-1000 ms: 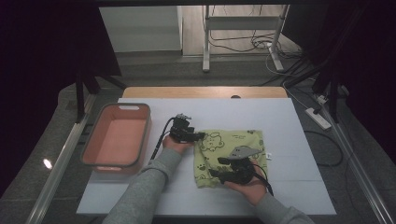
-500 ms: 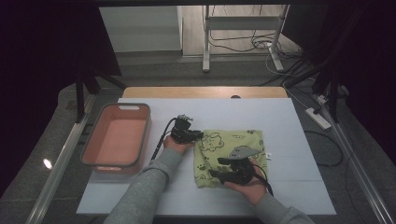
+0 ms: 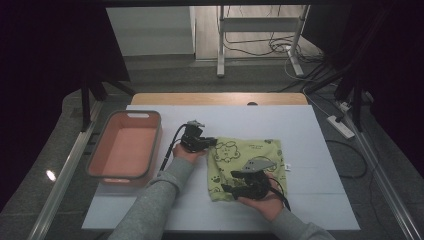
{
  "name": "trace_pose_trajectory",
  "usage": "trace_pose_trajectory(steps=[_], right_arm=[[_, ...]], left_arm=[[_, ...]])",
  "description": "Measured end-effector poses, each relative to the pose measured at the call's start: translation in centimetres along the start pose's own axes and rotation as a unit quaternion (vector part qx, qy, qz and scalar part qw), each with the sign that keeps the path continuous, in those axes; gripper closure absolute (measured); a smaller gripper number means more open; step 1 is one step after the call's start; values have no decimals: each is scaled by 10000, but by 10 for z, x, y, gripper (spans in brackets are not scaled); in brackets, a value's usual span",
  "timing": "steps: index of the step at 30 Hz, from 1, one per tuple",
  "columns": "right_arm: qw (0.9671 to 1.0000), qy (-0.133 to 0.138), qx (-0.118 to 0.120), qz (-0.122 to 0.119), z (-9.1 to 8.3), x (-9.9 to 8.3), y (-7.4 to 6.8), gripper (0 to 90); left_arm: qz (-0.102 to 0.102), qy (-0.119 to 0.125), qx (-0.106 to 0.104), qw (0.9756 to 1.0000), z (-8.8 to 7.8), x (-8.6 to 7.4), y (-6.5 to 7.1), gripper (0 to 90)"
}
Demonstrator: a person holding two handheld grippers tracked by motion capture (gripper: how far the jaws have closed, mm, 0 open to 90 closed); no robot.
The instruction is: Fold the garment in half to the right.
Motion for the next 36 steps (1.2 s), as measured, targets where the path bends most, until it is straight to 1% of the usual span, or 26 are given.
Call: trace_pose_trajectory(steps=[1,4,5,7,11,13,14,15,17,18,19,20,22,23,26,27,29,31,32,33,34,36], right_arm=[[10000,0,0,0,0,0,0,391],[10000,-56,48,-52,4,0,-7,382],[9999,-115,44,-78,6,-1,-9,376],[9999,-143,28,-79,8,-2,-9,372],[9994,-322,-20,-76,16,-5,-11,354],[9990,-429,-60,-134,21,-7,-13,337],[9985,-535,-56,-127,26,-9,-15,316],[9985,-535,-56,-127,26,-9,-15,316],[9978,-644,-99,-122,30,-12,-17,295],[9975,-693,-95,-130,32,-14,-18,288],[9970,-759,-71,-123,35,-15,-21,259],[9970,-759,-71,-123,35,-15,-21,259],[9957,-903,-102,-176,40,-19,-24,230],[9957,-903,-102,-176,40,-19,-24,230],[9949,-961,-207,-241,43,-20,-25,221],[9943,-988,-290,-284,45,-21,-26,221],[9941,-991,-321,-307,45,-21,-26,222],[9932,-1010,-426,-394,46,-22,-26,235],[9920,-1055,-493,-480,46,-22,-25,248],[9915,-1033,-569,-551,46,-23,-25,263],[9898,-1086,-660,-651,46,-24,-25,271],[9899,-1065,-665,-655,46,-24,-26,272]], left_arm=[[5,2,-4,10000,-1,0,0,817],[5,14,-13,10000,-2,1,2,817],[3,22,-11,10000,-3,1,2,817],[8,23,-10,10000,-3,1,2,816],[14,16,2,10000,-3,1,3,816],[21,0,12,10000,-3,1,3,816],[29,-13,21,10000,-3,0,2,816],[33,-13,23,10000,-3,0,3,816],[32,0,25,10000,-3,0,3,815],[34,8,21,10000,-3,0,3,815],[35,8,24,10000,-3,0,3,815],[40,7,24,10000,-3,0,3,815],[31,9,30,10000,-3,0,3,815],[31,9,30,10000,-3,0,3,814],[24,17,35,10000,-2,0,3,814],[22,18,35,10000,-2,0,3,813],[18,21,35,10000,-2,-1,2,813],[20,20,35,10000,-2,-1,2,813],[23,20,34,10000,-3,-1,2,813],[22,25,31,10000,-3,-1,2,812],[17,28,29,10000,-3,-1,3,811],[13,28,30,10000,-3,-2,2,810]])
Point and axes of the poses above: each handheld gripper's, and its own axes: z roughly forward along the jaws, x roughly out of its top, y roughly to its right, the point moved 10 cm from there along z, roughly forward along the jaws, and after that the axes turned 8 degrees about -z, right-handed, at the moved point
